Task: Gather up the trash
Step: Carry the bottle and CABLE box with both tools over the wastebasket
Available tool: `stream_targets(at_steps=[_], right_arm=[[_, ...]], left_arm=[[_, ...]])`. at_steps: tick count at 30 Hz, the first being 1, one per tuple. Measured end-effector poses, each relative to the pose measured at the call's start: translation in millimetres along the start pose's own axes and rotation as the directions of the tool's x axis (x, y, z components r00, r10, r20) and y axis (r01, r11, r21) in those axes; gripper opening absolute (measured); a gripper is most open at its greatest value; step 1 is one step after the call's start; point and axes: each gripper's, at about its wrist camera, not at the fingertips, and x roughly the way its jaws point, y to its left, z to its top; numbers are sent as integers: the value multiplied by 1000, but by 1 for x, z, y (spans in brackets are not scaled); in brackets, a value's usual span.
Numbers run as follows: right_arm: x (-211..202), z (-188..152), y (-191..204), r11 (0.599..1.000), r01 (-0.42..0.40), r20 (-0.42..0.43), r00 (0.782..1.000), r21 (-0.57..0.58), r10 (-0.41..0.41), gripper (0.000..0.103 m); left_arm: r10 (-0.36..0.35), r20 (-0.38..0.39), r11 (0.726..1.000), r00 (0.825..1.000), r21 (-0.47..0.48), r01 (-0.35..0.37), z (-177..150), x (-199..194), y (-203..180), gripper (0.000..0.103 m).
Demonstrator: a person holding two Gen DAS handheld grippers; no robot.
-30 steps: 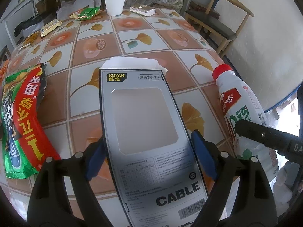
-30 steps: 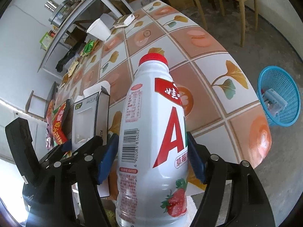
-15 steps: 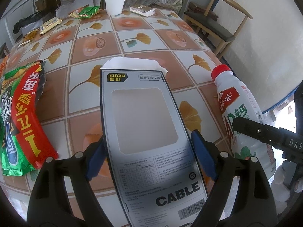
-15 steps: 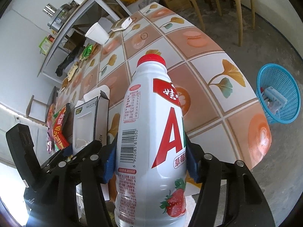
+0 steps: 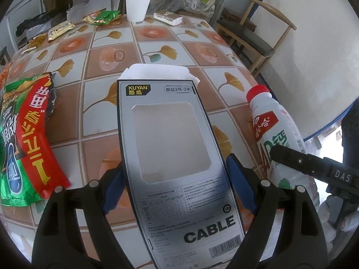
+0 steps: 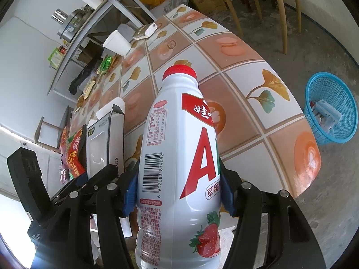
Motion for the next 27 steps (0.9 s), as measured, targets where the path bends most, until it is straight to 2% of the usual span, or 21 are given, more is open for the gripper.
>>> stream_targets(at_steps=[11,20,24,27], right_arm=[[-10,2,0,1000,-11,15,1000,2,11,59],[-35,2,-3,999,-52,68,996,2,52,59],[-57,0,-17,995,-89,121,989,34,85,59],[-80,-5,-33,994,-85,183,980,64,72,59]], left_arm=[[-15,58,1000,998,-26,17,4,-19,1,80],[-30,113,999,993,-9,31,9,-41,-11,80],[-48,132,999,990,22,45,16,-51,-23,80],[-83,143,995,986,59,75,25,-58,-38,80]])
